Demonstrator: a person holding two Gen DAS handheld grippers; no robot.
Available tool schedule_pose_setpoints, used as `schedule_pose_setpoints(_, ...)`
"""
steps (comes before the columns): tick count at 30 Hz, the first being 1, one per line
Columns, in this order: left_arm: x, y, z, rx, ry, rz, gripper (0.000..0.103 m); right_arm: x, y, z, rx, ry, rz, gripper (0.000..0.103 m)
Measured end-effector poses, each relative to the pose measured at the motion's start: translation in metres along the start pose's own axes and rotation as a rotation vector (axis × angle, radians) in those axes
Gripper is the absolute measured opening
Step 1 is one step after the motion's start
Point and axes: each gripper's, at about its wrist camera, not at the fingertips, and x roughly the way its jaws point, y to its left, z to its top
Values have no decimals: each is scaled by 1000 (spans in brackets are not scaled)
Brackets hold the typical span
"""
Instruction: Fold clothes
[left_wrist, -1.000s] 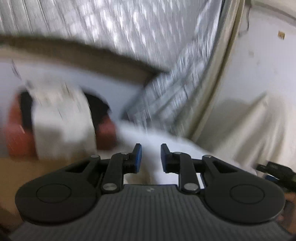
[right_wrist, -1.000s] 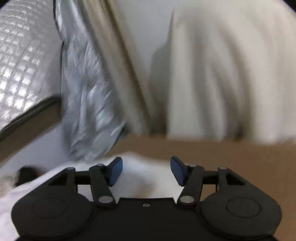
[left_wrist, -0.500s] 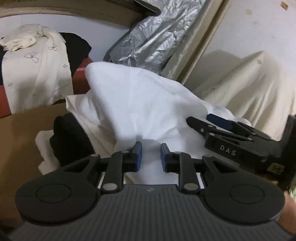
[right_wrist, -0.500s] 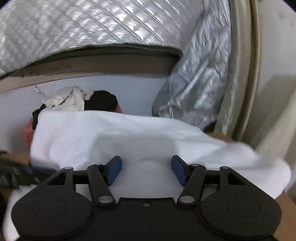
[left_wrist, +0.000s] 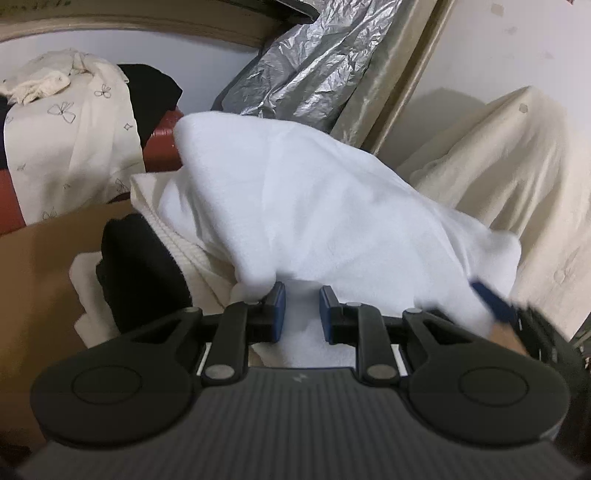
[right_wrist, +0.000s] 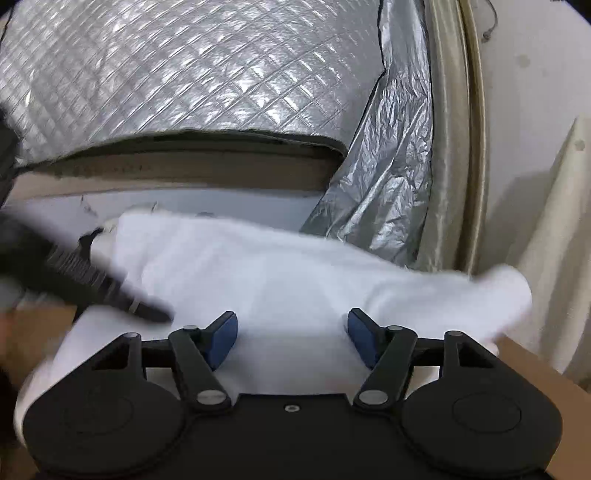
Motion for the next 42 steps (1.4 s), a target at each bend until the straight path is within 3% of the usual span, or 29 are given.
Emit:
schedule_pose_setpoints(1, -5, -8, -1, 36, -8, 17, 22, -10, -2, -5, -9, 1, -12, 71)
schedule_pose_setpoints(3, -16, -26, -3, 115, -22, 57, 40, -33, -14, -4, 38, 22, -24, 71)
schedule_pose_setpoints(5, -32, -46, -5, 167, -41, 95, 82, -56, -20, 2, 84, 45, -47, 71)
schedule_pose_setpoints(10, -72, -86, -20, 245, -67, 133, 92, -113, -26, 21, 170, 109, -134, 75)
schedule_pose_setpoints(12, -85, -95, -36, 227, -43, 153, 101, -135, -28, 29, 204, 137, -169, 75)
schedule_pose_setpoints(15, -97, -100, -56, 226, -6, 173, 103, -160, -28, 30, 251, 214, -163, 75)
schedule_pose_setpoints(19, -119, -107, -82, 229, 1, 190, 103, -190, -15, 23, 239, 238, -150, 76)
schedule_pose_setpoints(23, -137, -115, -104, 242, 2, 214, 103, -210, 9, 11, 137, 270, -237, 80)
schedule_pose_setpoints(28, -148, -134, -116, 333, -11, 275, 103, -228, 22, 2, 150, 327, -294, 83)
schedule_pose_setpoints(33, -157, -140, -131, 321, 21, 233, 103, -239, 23, -6, 204, 353, -347, 85)
schedule_pose_setpoints(37, -162, -140, -139, 318, 39, 242, 103, -248, 24, -12, 248, 374, -389, 90)
schedule_pose_setpoints(42, -184, -126, -145, 218, -6, 186, 103, -254, 24, -22, 275, 402, -431, 91)
